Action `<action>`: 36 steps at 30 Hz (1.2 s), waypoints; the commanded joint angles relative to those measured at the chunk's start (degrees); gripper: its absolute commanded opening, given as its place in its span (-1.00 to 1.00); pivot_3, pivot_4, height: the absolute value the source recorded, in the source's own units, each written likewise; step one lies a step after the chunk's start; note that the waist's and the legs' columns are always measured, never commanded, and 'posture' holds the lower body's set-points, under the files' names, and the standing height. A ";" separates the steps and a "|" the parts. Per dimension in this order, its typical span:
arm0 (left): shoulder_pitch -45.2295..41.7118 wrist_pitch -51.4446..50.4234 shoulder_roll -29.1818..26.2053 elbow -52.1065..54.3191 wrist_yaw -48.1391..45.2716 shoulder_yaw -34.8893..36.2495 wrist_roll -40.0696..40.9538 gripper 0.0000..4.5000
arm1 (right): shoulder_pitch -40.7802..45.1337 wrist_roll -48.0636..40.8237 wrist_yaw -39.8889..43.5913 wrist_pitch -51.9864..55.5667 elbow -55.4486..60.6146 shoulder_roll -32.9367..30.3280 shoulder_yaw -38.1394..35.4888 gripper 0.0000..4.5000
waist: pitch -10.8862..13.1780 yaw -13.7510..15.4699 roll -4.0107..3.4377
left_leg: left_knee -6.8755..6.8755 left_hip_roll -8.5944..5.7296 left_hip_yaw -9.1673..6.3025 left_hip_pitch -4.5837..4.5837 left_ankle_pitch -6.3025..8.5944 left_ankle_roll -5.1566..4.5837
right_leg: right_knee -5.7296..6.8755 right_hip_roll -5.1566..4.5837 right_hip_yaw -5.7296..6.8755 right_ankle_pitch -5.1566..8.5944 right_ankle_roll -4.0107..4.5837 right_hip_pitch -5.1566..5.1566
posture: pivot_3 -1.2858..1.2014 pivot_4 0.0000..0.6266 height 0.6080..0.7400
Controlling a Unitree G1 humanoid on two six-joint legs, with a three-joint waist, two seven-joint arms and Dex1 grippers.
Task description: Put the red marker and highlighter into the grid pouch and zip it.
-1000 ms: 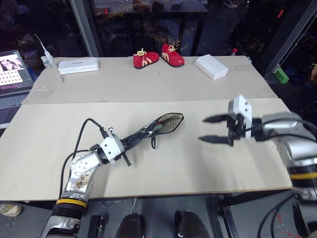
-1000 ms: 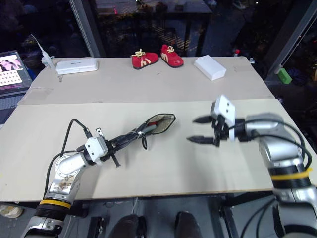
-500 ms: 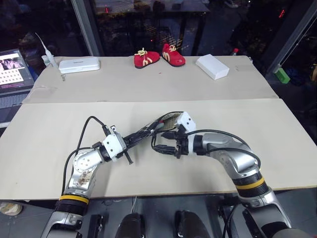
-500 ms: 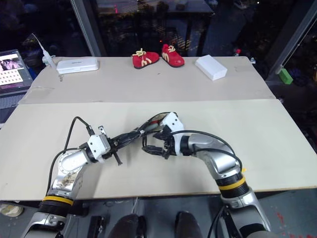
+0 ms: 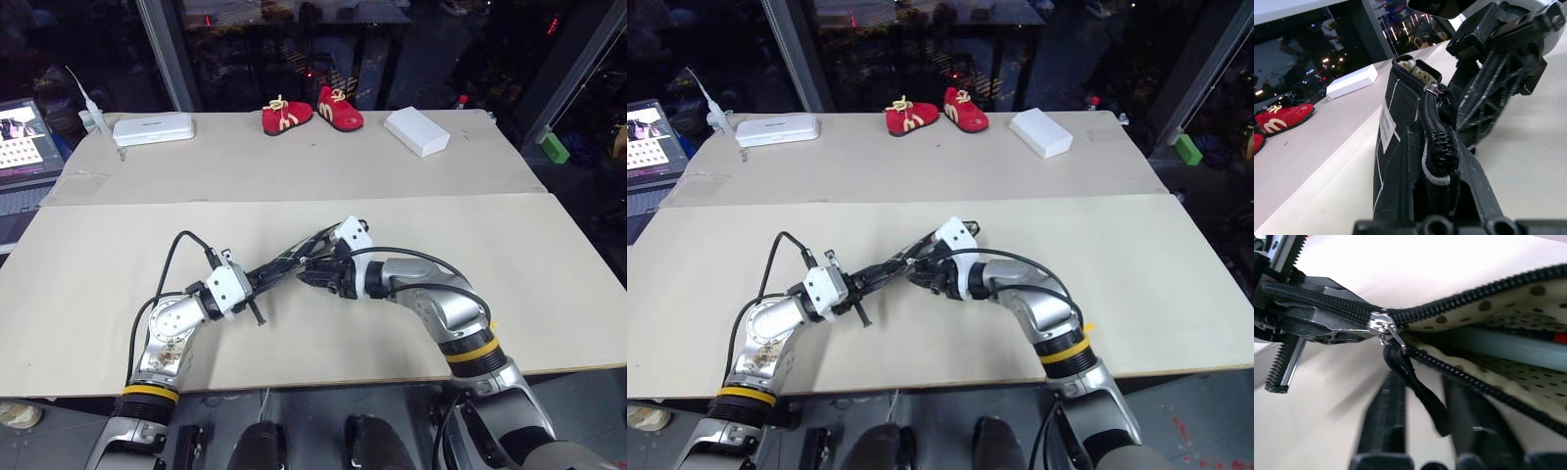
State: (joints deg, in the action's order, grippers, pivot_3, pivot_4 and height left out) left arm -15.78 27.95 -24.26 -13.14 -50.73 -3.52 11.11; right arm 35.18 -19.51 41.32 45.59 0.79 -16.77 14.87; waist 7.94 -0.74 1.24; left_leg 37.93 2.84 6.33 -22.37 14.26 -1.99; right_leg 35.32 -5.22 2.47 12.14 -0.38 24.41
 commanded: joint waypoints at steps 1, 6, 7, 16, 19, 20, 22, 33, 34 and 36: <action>0.34 1.74 0.10 1.40 0.52 0.20 0.10 -1.00 | 0.83 -0.73 1.59 -1.40 1.08 -0.90 -1.63 -0.98 | 0.00 0.00 0.00 | 0.00 0.00 0.00 0.01 0.00 0.00 | 0.00 0.00 0.00 0.00 0.00 0.00 | 0.03 -0.52 1.00; 0.69 1.76 -0.01 1.61 0.74 0.37 0.04 -1.00 | 1.27 -0.53 2.60 -1.69 0.64 -1.83 -2.32 -0.98 | 0.00 -0.09 0.00 | 0.00 0.01 -0.02 0.02 0.00 0.00 | 0.01 0.02 0.00 0.00 0.00 0.00 | 0.03 -0.52 1.00; 0.74 1.77 -0.05 1.65 0.77 0.40 0.02 -1.00 | 1.51 0.02 2.50 -2.13 0.19 -2.38 -2.61 -0.98 | 0.00 -0.07 0.00 | 0.00 0.01 -0.02 0.01 0.00 0.00 | 0.01 0.02 0.00 0.00 0.00 0.00 | 0.03 -0.52 1.00; 0.68 1.78 -0.43 1.56 0.83 0.74 0.16 -1.00 | 5.59 3.56 2.55 -7.40 -11.55 -14.23 -10.18 -0.98 | 0.00 0.27 0.00 | 0.00 -0.01 0.08 -0.02 0.01 -0.02 | -0.10 -0.05 0.00 0.00 -0.01 -0.03 | 0.03 -0.52 1.00; 0.62 1.80 -0.52 1.42 0.81 0.80 0.27 -1.00 | 6.52 4.35 3.38 -9.40 -14.60 -16.30 -11.10 -0.98 | 0.00 -0.10 0.00 | -0.02 -0.01 0.12 -0.03 0.02 -0.03 | -0.12 0.01 0.00 0.00 0.00 -0.01 | 0.03 -0.52 1.00; 0.63 1.81 -0.45 1.41 0.84 0.74 0.26 -1.00 | 6.53 4.44 3.69 -9.80 -15.02 -16.42 -11.03 -0.98 | 0.00 -0.32 0.00 | -0.03 0.01 0.12 -0.01 0.02 -0.03 | -0.11 0.04 -0.01 0.00 0.00 0.00 | 0.03 -0.52 1.00; 0.67 1.84 -0.34 1.41 0.86 0.58 0.22 -1.00 | 6.15 4.44 4.34 -10.23 -14.92 -16.00 -10.53 -0.98 | 0.00 -0.52 0.00 | -0.04 0.03 0.11 0.03 0.02 -0.03 | -0.07 0.05 -0.05 0.00 0.00 0.01 | 0.03 -0.52 1.00; 0.58 1.68 -0.46 1.62 0.53 0.37 0.34 -1.00 | 0.34 2.08 11.37 -6.20 -4.13 -15.02 -6.70 0.13 | 0.00 0.04 0.00 | -0.03 0.04 0.02 -0.02 0.02 -0.03 | -0.10 -0.02 -0.05 0.00 -0.02 0.00 | 0.03 -0.52 1.00; 0.55 1.68 -0.50 1.62 0.47 0.36 0.36 -1.00 | 0.01 1.41 12.14 -5.54 -3.36 -15.48 -6.96 0.31 | 0.00 0.05 0.00 | -0.03 0.03 0.01 -0.02 0.02 -0.03 | -0.10 -0.04 -0.05 0.00 -0.02 0.00 | 0.03 -0.52 1.00; 0.31 1.81 -0.58 1.48 0.04 0.21 0.49 -1.00 | -0.62 0.14 13.06 -3.52 -2.30 -16.97 -8.29 0.58 | 0.00 0.05 0.00 | -0.02 0.02 0.00 -0.01 0.02 -0.04 | -0.10 -0.05 -0.06 -0.01 -0.03 0.00 | 0.03 -0.52 1.00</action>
State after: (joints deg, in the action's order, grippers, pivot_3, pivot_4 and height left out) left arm -14.98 28.64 -24.38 -12.97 -50.41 -3.64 10.87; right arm 34.66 -17.27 53.18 40.26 -4.22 -31.94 9.57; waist 7.94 -0.68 1.24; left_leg 37.91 2.87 6.32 -22.38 14.28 -2.02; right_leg 35.22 -5.27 2.40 12.13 -0.41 24.40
